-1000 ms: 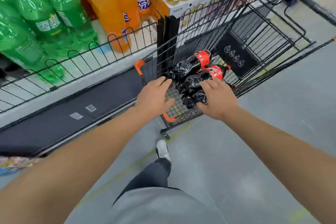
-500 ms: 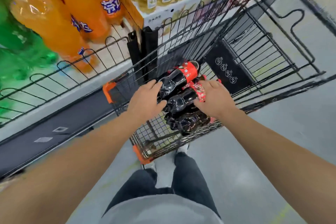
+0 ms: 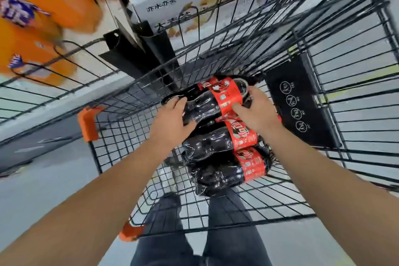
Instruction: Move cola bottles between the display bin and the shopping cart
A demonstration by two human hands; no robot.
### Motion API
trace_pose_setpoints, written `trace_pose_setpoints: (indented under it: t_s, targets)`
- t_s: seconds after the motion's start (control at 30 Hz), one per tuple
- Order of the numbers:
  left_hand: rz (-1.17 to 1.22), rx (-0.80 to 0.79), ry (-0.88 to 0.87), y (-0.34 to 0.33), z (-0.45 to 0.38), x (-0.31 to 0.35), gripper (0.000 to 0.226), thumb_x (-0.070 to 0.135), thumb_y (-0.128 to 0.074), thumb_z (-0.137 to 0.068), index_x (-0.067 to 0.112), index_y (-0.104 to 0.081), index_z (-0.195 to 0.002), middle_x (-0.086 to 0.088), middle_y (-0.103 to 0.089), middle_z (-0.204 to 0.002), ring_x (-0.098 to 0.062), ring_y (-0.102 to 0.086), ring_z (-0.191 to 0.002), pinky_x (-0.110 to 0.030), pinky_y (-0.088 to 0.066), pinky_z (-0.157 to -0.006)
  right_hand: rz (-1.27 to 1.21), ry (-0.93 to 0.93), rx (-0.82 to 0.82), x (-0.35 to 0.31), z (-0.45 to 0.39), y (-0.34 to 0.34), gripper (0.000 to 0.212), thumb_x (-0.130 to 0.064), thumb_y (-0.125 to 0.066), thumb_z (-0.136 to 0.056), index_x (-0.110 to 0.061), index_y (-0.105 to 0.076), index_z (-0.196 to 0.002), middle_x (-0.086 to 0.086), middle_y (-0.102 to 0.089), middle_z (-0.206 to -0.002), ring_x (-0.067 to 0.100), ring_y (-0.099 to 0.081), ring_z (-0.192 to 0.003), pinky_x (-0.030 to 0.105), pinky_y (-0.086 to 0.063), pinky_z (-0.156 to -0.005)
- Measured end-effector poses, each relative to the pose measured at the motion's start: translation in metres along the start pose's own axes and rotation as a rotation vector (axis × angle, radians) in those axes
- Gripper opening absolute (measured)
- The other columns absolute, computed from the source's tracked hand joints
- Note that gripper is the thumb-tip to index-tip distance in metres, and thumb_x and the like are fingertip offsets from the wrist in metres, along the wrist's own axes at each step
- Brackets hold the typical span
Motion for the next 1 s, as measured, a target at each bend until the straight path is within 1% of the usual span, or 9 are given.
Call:
trace_pose_setpoints:
  t_s: [0.1,0.2,0.27,0.4,0.53,0.6,0.7,0.83,1.0]
  targets:
    - [0.037,-0.026,0.072,-0.02,-0.024,-0.008,0.089,0.053,-0.068,-0.086,0.022,-0.026,-0.158,-0.004,-0.026,-0.164,-0.034,-0.035,-0.143,-0.046,-0.039,-0.112,-0.191,-0.14,0.004,0.027,-0.035,-0.013,0.065,-0.037,-0.07,-0.094,-0.012,-0.043,-0.147,0.005,-0.056,-0.132,0.025,-0.053,-0.129,0.029,-0.039,-0.098]
    - [0.012,-0.081,0.119,-0.04,-0.043,-0.017,0.102,0.062,-0.073,-0.077,0.03,-0.021,-0.158,0.0,-0.022,-0.165,-0.035,-0.033,-0.144,-0.053,-0.041,-0.111,-0.396,-0.279,0.034,0.052,-0.07,-0.029,0.09,-0.046,-0.073,-0.09,-0.008,-0.027,-0.158,0.009,-0.049,-0.152,0.027,-0.046,-0.142,0.034,-0.035,-0.117]
    - [0.011,-0.119,0.129,-0.052,-0.052,-0.022,0.109,0.062,-0.078,-0.071,0.034,-0.019,-0.157,-0.001,-0.023,-0.164,-0.037,-0.032,-0.144,-0.056,-0.04,-0.111,-0.48,-0.373,0.017,0.064,-0.087,-0.045,0.111,-0.061,-0.075,-0.082,-0.008,-0.019,-0.161,0.011,-0.043,-0.158,0.03,-0.043,-0.145,0.043,-0.035,-0.121]
    - [0.187,-0.122,0.162,-0.064,-0.061,-0.036,0.118,0.056,-0.087,-0.06,0.041,-0.02,-0.156,-0.006,-0.019,-0.165,-0.032,-0.03,-0.147,-0.047,-0.031,-0.119,-0.588,-0.478,0.054,0.076,-0.113,-0.062,0.12,-0.076,-0.076,-0.058,-0.012,-0.032,-0.149,0.007,-0.059,-0.135,0.031,-0.058,-0.126,0.047,-0.045,-0.112]
    - [0.32,-0.12,0.226,-0.069,-0.059,-0.044,0.12,0.045,-0.092,-0.059,0.046,-0.019,-0.155,-0.005,-0.012,-0.166,-0.026,-0.022,-0.15,-0.035,-0.025,-0.117,-0.841,-0.539,0.104,0.085,-0.133,-0.076,0.138,-0.077,-0.086,-0.029,-0.02,-0.034,-0.144,0.005,-0.064,-0.13,0.031,-0.064,-0.118,0.053,-0.048,-0.109]
    - [0.382,-0.097,0.233,-0.071,-0.06,-0.044,0.115,0.039,-0.093,-0.059,0.042,-0.027,-0.153,-0.004,-0.019,-0.162,-0.023,-0.027,-0.146,-0.027,-0.024,-0.111,-0.845,-0.549,0.098,0.086,-0.136,-0.079,0.137,-0.075,-0.087,-0.027,-0.02,-0.035,-0.142,0.005,-0.065,-0.128,0.031,-0.065,-0.116,0.054,-0.049,-0.107]
    - [0.453,-0.049,0.243,-0.07,-0.058,-0.043,0.109,0.036,-0.093,-0.057,0.041,-0.035,-0.149,0.0,-0.033,-0.146,-0.018,-0.043,-0.127,-0.022,-0.034,-0.102,-0.879,-0.559,0.113,0.082,-0.128,-0.075,0.126,-0.07,-0.089,-0.031,-0.022,-0.039,-0.136,0.007,-0.067,-0.119,0.031,-0.068,-0.105,0.054,-0.055,-0.099]
    - [0.533,0.019,0.223,-0.065,-0.046,-0.043,0.104,0.029,-0.092,-0.062,0.039,-0.036,-0.149,0.009,-0.032,-0.131,-0.007,-0.04,-0.114,-0.004,-0.029,-0.087,-0.935,-0.505,0.138,0.062,-0.11,-0.064,0.107,-0.058,-0.092,-0.045,-0.023,-0.042,-0.133,0.004,-0.07,-0.111,0.025,-0.072,-0.097,0.053,-0.06,-0.09]
    - [0.537,0.147,0.165,-0.039,-0.008,-0.044,0.1,0.029,-0.091,-0.063,0.043,-0.036,-0.146,0.01,-0.028,-0.134,-0.011,-0.041,-0.118,-0.021,-0.038,-0.097,-1.025,-0.388,0.223,0.03,-0.066,-0.046,0.096,-0.052,-0.087,-0.045,-0.03,-0.047,-0.129,-0.004,-0.072,-0.109,0.02,-0.074,-0.097,0.051,-0.061,-0.092]
Point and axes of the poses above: each hand's wrist, its own z-axis away from the middle knuckle, its own y-axis out of the back of the hand, x = y × z, the point moved 10 cm from there along -z, towards the middle knuckle
